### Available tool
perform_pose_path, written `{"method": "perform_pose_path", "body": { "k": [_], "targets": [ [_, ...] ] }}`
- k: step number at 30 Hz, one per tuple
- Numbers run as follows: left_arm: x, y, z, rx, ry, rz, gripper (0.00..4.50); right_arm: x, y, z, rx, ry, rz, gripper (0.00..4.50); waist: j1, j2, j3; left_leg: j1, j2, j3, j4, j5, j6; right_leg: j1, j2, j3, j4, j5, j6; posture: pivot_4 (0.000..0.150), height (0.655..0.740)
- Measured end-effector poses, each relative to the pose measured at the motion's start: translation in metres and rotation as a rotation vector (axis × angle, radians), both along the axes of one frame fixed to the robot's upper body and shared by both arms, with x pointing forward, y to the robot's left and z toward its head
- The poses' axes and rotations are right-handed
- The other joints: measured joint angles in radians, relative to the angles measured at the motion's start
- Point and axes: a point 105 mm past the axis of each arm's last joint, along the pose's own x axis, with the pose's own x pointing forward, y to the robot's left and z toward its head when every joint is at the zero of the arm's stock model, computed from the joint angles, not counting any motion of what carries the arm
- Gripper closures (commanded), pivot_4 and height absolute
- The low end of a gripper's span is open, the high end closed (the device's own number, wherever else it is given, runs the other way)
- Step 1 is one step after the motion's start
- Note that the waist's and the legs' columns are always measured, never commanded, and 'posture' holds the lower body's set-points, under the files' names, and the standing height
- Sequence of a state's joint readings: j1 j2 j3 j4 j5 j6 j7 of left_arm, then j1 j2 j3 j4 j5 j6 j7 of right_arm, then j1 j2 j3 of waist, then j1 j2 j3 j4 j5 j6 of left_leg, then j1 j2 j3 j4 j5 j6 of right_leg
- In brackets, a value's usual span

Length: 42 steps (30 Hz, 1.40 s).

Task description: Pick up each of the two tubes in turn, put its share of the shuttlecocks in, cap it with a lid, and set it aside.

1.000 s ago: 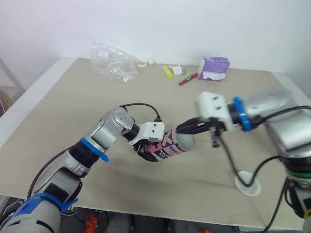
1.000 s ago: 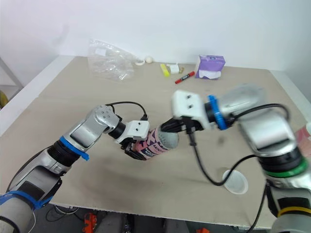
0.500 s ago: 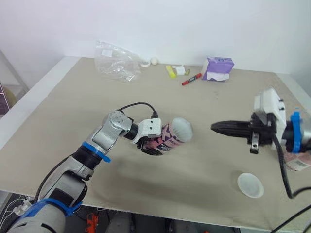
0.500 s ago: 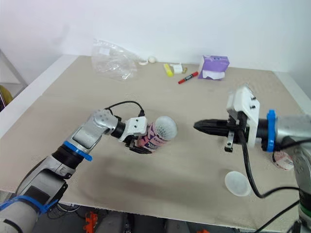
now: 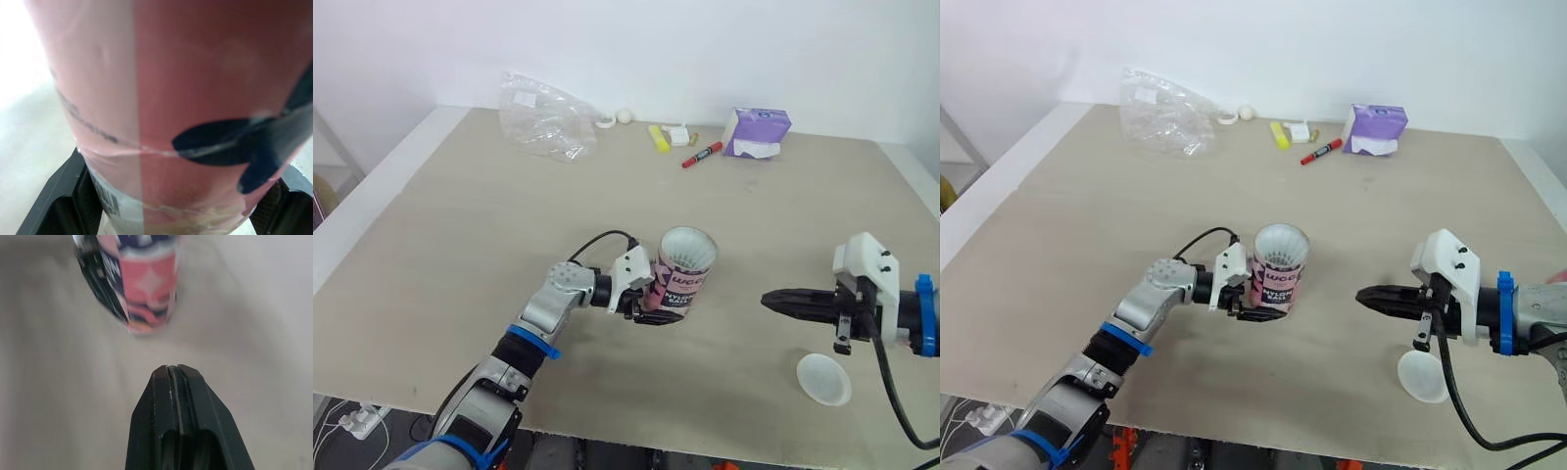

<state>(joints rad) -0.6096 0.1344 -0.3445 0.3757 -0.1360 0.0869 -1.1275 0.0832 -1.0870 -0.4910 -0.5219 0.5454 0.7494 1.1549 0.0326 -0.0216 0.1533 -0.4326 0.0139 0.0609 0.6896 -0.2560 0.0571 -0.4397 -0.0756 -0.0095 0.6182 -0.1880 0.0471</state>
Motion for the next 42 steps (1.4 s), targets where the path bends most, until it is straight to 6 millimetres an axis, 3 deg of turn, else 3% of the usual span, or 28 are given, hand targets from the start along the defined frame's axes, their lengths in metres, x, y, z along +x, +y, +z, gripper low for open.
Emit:
{"method": "perform_pose_path", "body": {
  "k": [4,5,7,14,18,30,33,34,36,37,41,42],
  "targets": [
    [-0.004,0.001,-0.006,-0.016,-0.027,-0.024,1.14,-0.002,-0.017,-0.011,-0.077,0.034,-0.029,4.41,0.000,0.000,0.000,0.001,0.000,0.000,0.001,0.000,0.000,0.001,0.000,0.000,0.000,0.000,0.000,0.150,0.7400],
    [-0.004,0.001,-0.006,-0.020,-0.036,-0.026,1.14,-0.003,-0.020,-0.014,-0.086,0.054,-0.036,3.99,0.000,0.000,0.000,0.001,0.000,0.000,0.001,0.000,0.000,0.001,0.000,0.000,0.000,0.001,0.000,0.150,0.7400],
    [-0.005,0.001,-0.006,-0.024,-0.046,-0.031,1.14,-0.006,-0.025,-0.019,-0.096,0.090,-0.047,3.58,0.000,0.000,0.000,0.001,0.000,0.000,0.001,0.000,0.000,0.001,0.000,0.000,0.000,0.001,0.000,0.150,0.7400],
    [-0.008,0.000,-0.007,-0.025,-0.049,-0.055,1.14,-0.014,-0.063,-0.038,-0.188,0.169,-0.106,0.04,0.000,0.001,0.000,0.002,-0.001,0.000,0.001,0.000,0.000,0.002,0.000,0.000,0.000,0.001,0.001,0.150,0.7400],
    [-0.009,-0.001,-0.008,-0.023,-0.045,-0.058,1.14,-0.012,-0.086,-0.048,-0.252,0.175,-0.129,0.04,-0.001,0.001,0.000,0.003,0.000,0.001,0.001,0.000,-0.001,0.002,0.000,0.001,0.000,0.001,0.001,0.150,0.7400],
    [-0.013,0.001,-0.010,-0.012,0.002,-0.088,1.14,0.001,-0.095,-0.067,-0.303,0.193,-0.094,0.04,-0.001,0.003,-0.002,0.005,0.000,0.002,0.002,0.001,-0.001,0.004,0.002,0.002,0.000,0.002,0.002,0.150,0.7400],
    [-0.013,0.002,-0.010,-0.009,0.003,-0.086,1.14,0.001,-0.093,-0.072,-0.307,0.211,-0.082,0.93,-0.001,0.003,-0.002,0.005,0.000,0.002,0.002,0.001,-0.001,0.004,0.002,0.002,0.000,0.003,0.001,0.150,0.7400],
    [-0.013,0.002,-0.010,-0.009,0.003,-0.086,1.14,0.001,-0.093,-0.072,-0.307,0.212,-0.082,0.93,-0.001,0.003,-0.002,0.005,0.000,0.002,0.002,0.001,-0.001,0.004,0.002,0.002,0.000,0.003,0.001,0.150,0.7400],
    [-0.013,0.002,-0.010,-0.008,0.003,-0.085,1.14,0.001,-0.093,-0.073,-0.308,0.216,-0.084,2.07,-0.001,0.003,-0.002,0.005,0.000,0.002,0.002,0.001,-0.001,0.004,0.002,0.002,0.000,0.003,0.001,0.150,0.7400],
    [-0.013,0.002,-0.010,-0.008,0.003,-0.084,1.14,0.001,-0.093,-0.074,-0.307,0.218,-0.084,2.40,-0.001,0.003,-0.002,0.005,0.000,0.002,0.002,0.001,-0.001,0.004,0.002,0.002,0.000,0.003,0.001,0.150,0.7400],
    [-0.012,0.002,-0.011,-0.006,0.002,-0.082,1.14,-0.002,-0.092,-0.076,-0.304,0.234,-0.073,4.45,-0.001,0.003,-0.002,0.006,0.000,0.002,0.002,0.001,-0.001,0.005,0.002,0.002,0.000,0.003,0.001,0.150,0.7400],
    [-0.012,0.002,-0.011,-0.006,0.002,-0.081,1.14,-0.003,-0.091,-0.076,-0.303,0.232,-0.067,4.45,-0.001,0.003,-0.002,0.006,0.000,0.002,0.002,0.001,-0.001,0.006,0.002,0.002,0.000,0.003,0.001,0.150,0.7400]
  ]
}}
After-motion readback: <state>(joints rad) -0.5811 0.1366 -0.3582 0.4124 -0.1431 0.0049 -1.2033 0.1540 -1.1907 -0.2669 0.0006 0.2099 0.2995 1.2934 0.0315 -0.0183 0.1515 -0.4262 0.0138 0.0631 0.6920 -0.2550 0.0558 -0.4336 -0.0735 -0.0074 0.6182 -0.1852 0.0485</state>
